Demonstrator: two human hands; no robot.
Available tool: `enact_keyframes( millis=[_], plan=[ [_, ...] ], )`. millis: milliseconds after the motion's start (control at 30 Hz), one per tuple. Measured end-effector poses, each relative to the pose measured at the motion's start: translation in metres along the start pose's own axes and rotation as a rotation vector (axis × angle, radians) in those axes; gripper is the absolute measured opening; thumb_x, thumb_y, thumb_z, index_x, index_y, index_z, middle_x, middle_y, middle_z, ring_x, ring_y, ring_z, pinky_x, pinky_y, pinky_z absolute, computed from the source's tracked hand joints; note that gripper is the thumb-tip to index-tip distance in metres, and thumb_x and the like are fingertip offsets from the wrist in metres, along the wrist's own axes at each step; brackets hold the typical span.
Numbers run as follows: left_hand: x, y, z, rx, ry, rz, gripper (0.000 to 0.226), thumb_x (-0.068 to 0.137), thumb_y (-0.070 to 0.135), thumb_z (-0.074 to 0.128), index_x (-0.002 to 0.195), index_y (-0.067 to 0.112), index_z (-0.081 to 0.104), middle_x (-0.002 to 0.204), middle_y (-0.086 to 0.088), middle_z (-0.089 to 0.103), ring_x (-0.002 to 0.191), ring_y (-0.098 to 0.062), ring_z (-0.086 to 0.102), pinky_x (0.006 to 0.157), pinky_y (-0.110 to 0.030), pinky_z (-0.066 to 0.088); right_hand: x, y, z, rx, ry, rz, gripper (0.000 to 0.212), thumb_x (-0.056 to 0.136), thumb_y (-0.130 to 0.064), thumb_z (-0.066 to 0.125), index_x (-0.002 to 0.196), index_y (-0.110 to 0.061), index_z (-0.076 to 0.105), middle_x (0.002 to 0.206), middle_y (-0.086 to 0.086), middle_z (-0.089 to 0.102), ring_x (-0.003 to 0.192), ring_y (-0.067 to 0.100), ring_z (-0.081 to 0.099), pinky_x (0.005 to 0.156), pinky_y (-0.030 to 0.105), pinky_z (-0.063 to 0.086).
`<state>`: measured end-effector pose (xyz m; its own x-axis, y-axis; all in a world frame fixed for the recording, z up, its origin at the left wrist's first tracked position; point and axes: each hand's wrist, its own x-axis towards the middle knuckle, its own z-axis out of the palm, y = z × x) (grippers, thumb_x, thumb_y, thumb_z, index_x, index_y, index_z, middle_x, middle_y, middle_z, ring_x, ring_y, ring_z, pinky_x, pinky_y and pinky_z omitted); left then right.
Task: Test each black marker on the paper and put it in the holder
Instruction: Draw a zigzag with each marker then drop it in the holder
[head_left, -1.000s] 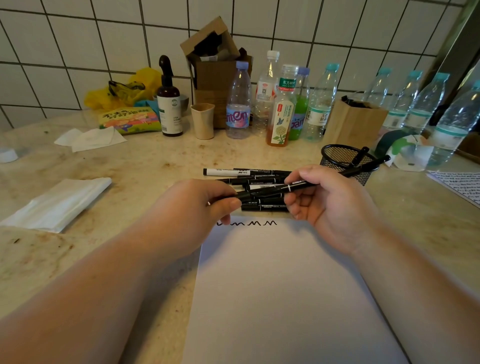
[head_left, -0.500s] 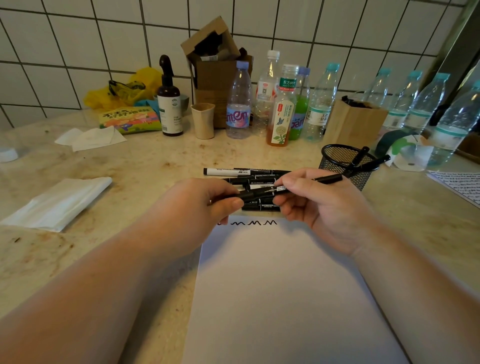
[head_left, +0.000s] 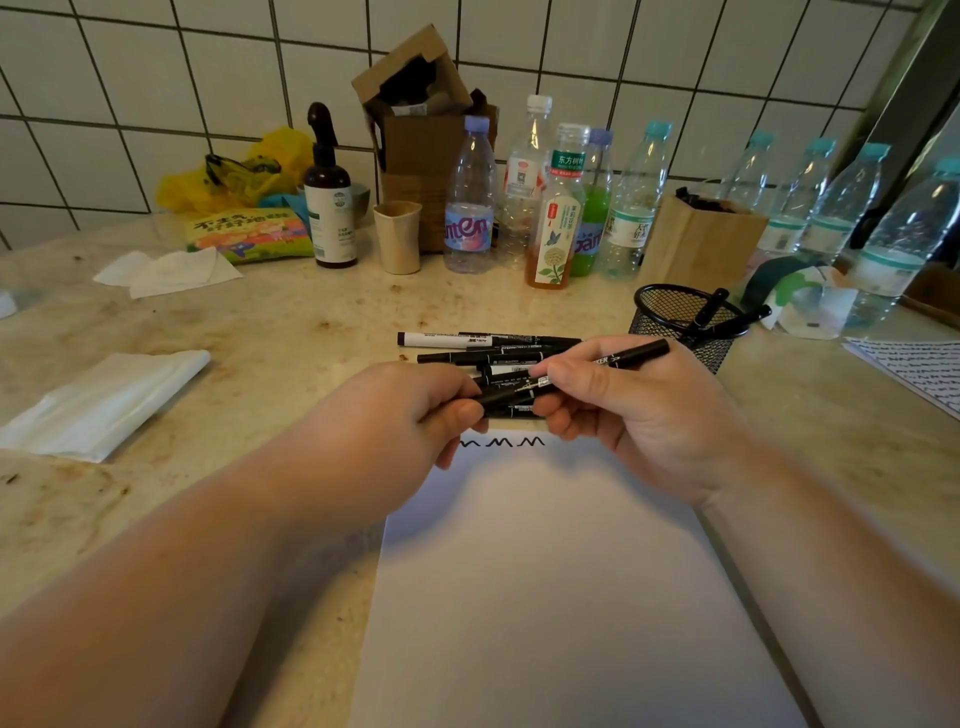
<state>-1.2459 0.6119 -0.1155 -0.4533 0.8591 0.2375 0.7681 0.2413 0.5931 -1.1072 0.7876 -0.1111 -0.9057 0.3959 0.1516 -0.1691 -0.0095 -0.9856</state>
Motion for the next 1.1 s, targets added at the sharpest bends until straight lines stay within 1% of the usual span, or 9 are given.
enact_keyframes(
  millis=[200,300,367,567,667,767,833,967,1100],
  plan=[
    [-0.001,0.0,-0.002,-0.155,-0.075,-0.047,0.029,0.1,0.028,0.048,0.079,0.029,0.068,0.055,0.015,0.06,0.049,-0.001,0.046,0.049,-0.014,0.038,0.0,-0.005,-0.002,-0.039,-0.046,-0.052,0.019,0.074,-0.023,0.082,0.086,-0.009,0.083,0.072,0.013,0.076,0.061,0.019,0.071,0.059,0.025,0.058],
    [0.0,0.0,-0.003,-0.341,-0.134,-0.071,0.03,0.102,0.026,0.048,0.081,0.029,0.07,0.051,0.01,0.055,0.046,-0.005,0.043,0.047,-0.017,0.036,-0.001,-0.007,-0.003,-0.063,-0.067,-0.076,0.021,0.073,-0.028,0.088,0.087,-0.013,0.084,0.073,0.011,0.077,0.062,0.019,0.072,0.06,0.025,0.058],
    [0.003,-0.001,-0.002,-0.456,-0.104,-0.087,0.031,0.102,0.025,0.048,0.081,0.028,0.071,0.05,0.008,0.052,0.045,-0.008,0.041,0.046,-0.017,0.034,0.001,-0.006,-0.002,-0.053,-0.041,-0.087,0.022,0.076,-0.031,0.089,0.089,-0.014,0.084,0.074,0.011,0.077,0.061,0.019,0.071,0.06,0.025,0.058],
    [0.008,-0.01,0.002,-0.238,0.049,-0.105,0.014,0.093,0.045,0.055,0.084,0.041,0.065,0.057,0.011,0.066,0.045,-0.005,0.049,0.049,-0.026,0.044,0.003,-0.001,0.002,-0.058,0.049,-0.159,0.013,0.084,-0.033,0.078,0.089,-0.021,0.08,0.065,0.003,0.07,0.054,0.016,0.061,0.053,0.024,0.051],
    [0.008,-0.017,0.005,-0.044,0.092,-0.16,0.022,0.082,0.059,0.051,0.083,0.041,0.063,0.062,0.017,0.068,0.046,0.0,0.054,0.049,-0.024,0.038,0.002,-0.009,-0.007,-0.025,0.197,-0.219,0.007,0.086,-0.031,0.073,0.084,-0.026,0.079,0.067,0.001,0.069,0.057,0.015,0.061,0.053,0.024,0.051],
    [0.009,-0.025,0.007,0.145,0.075,-0.195,0.024,0.086,0.058,0.051,0.079,0.039,0.064,0.07,0.034,0.062,0.062,0.01,0.057,0.048,-0.022,0.037,0.001,-0.015,-0.017,-0.07,0.457,-0.262,0.013,0.089,-0.035,0.068,0.08,-0.033,0.077,0.067,-0.001,0.07,0.057,0.014,0.063,0.053,0.025,0.052],
    [0.01,-0.029,0.01,0.211,0.058,-0.211,0.025,0.088,0.056,0.052,0.076,0.038,0.065,0.073,0.045,0.056,0.067,0.014,0.056,0.047,-0.021,0.039,0.003,-0.016,-0.023,-0.171,0.611,-0.32,0.013,0.091,-0.039,0.064,0.085,-0.031,0.073,0.066,-0.003,0.071,0.056,0.013,0.064,0.053,0.025,0.051],
    [0.012,-0.038,0.014,0.261,0.056,-0.251,0.026,0.086,0.054,0.054,0.071,0.037,0.066,0.063,0.037,0.061,0.05,-0.001,0.061,0.047,-0.023,0.047,0.005,-0.019,-0.032,-0.313,0.798,-0.415,0.012,0.092,-0.041,0.058,0.092,-0.034,0.067,0.067,-0.008,0.07,0.052,0.012,0.063,0.048,0.022,0.048],
    [0.014,-0.042,0.016,0.273,0.061,-0.272,0.024,0.084,0.056,0.055,0.072,0.039,0.067,0.059,0.034,0.061,0.046,-0.004,0.061,0.047,-0.022,0.048,0.006,-0.019,-0.042,-0.585,0.932,-0.427,0.017,0.097,-0.043,0.054,0.097,-0.032,0.068,0.069,-0.007,0.069,0.05,0.004,0.063,0.044,0.016,0.046]
  ],
)
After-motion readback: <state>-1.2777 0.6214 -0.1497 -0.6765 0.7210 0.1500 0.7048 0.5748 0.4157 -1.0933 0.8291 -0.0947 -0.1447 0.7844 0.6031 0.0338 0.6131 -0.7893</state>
